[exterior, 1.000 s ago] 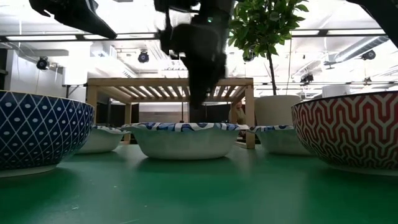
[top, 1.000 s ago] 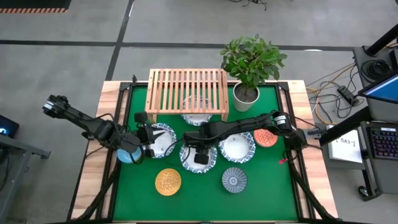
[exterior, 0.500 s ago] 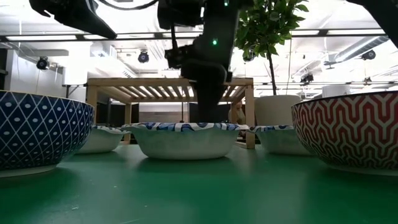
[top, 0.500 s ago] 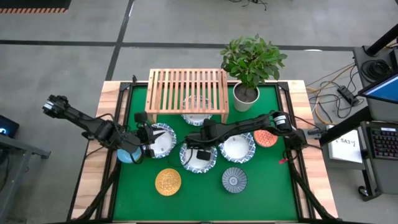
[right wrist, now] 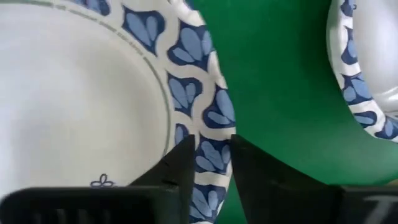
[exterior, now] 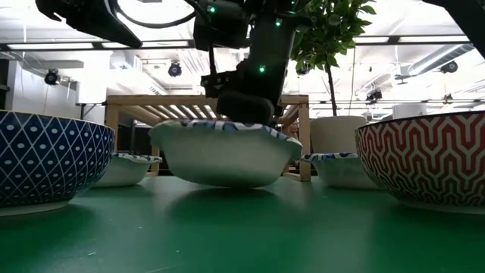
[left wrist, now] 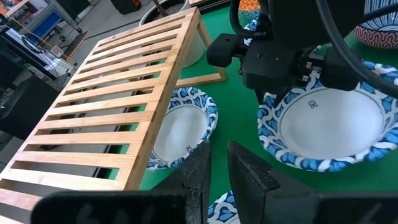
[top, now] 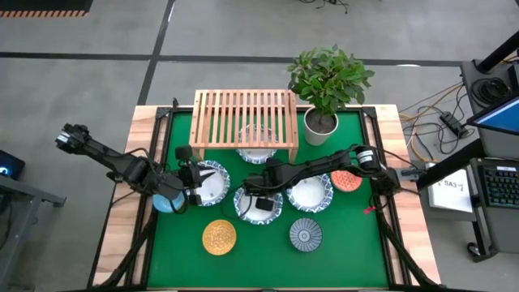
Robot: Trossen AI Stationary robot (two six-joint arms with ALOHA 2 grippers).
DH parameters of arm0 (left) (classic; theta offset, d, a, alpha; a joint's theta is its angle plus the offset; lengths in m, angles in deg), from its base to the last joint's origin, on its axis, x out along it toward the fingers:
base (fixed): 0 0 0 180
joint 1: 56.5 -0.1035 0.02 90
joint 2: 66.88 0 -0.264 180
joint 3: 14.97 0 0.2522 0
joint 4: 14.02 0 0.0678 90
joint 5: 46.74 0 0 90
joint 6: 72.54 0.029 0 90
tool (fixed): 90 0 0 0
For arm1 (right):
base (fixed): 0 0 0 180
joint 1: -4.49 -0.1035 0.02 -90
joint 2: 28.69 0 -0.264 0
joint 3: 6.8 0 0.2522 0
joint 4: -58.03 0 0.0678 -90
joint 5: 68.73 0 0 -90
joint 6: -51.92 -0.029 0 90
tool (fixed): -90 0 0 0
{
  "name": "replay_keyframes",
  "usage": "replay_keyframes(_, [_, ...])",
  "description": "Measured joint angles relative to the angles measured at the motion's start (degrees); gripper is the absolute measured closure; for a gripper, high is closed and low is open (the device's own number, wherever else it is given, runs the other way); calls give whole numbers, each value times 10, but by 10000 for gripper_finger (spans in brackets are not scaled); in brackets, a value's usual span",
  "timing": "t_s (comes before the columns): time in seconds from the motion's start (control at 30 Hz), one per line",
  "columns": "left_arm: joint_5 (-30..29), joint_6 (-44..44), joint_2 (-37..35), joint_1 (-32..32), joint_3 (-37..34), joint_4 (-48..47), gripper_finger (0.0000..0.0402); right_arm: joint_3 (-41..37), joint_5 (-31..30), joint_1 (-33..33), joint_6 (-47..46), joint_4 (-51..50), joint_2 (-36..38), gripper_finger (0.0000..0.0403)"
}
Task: Place and stack bowls onto a shelf
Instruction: Put the white bowl on the shelf
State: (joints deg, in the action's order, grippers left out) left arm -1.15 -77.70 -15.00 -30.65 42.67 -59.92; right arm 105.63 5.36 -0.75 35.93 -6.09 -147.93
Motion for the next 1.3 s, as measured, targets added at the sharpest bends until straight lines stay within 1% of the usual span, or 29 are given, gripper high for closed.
replay_keyframes(0.13, [0, 1, 0, 0, 0, 0, 366, 2, 18, 0, -6, 0, 0, 380])
replay_keyframes(0.17, [0, 1, 0, 0, 0, 0, 366, 2, 22, 0, -7, 0, 0, 386])
replay_keyframes(0.37, [0, 1, 0, 0, 0, 0, 366, 2, 34, 0, -14, -2, 11, 394])
replay_keyframes(0.7, [0, 1, 0, 0, 0, 0, 366, 2, 35, 0, -45, 8, 87, 394])
replay_keyframes(0.8, [0, 1, 0, 0, 0, 0, 366, 2, 58, 0, -45, 34, 102, 393])
replay_keyframes(0.9, [0, 1, 0, 0, 0, 0, 366, 1, 87, -1, -38, 35, 106, 377])
replay_keyframes(1.0, [0, 1, 0, 0, 0, 0, 366, -2, 105, -1, -27, 35, 106, 346])
replay_keyframes(1.1, [0, 1, 0, 0, 0, 0, 366, -16, 106, -4, -5, 40, 107, 304])
replay_keyframes(1.17, [0, 1, 0, 0, 0, 0, 366, -34, 101, -9, 29, 52, 107, 278])
replay_keyframes(1.23, [0, 1, 0, 0, 0, 0, 366, -59, 98, -15, 49, 71, 107, 256])
replay_keyframes(1.3, [0, 1, 0, 0, 0, 0, 366, -88, 98, -17, 49, 95, 107, 238])
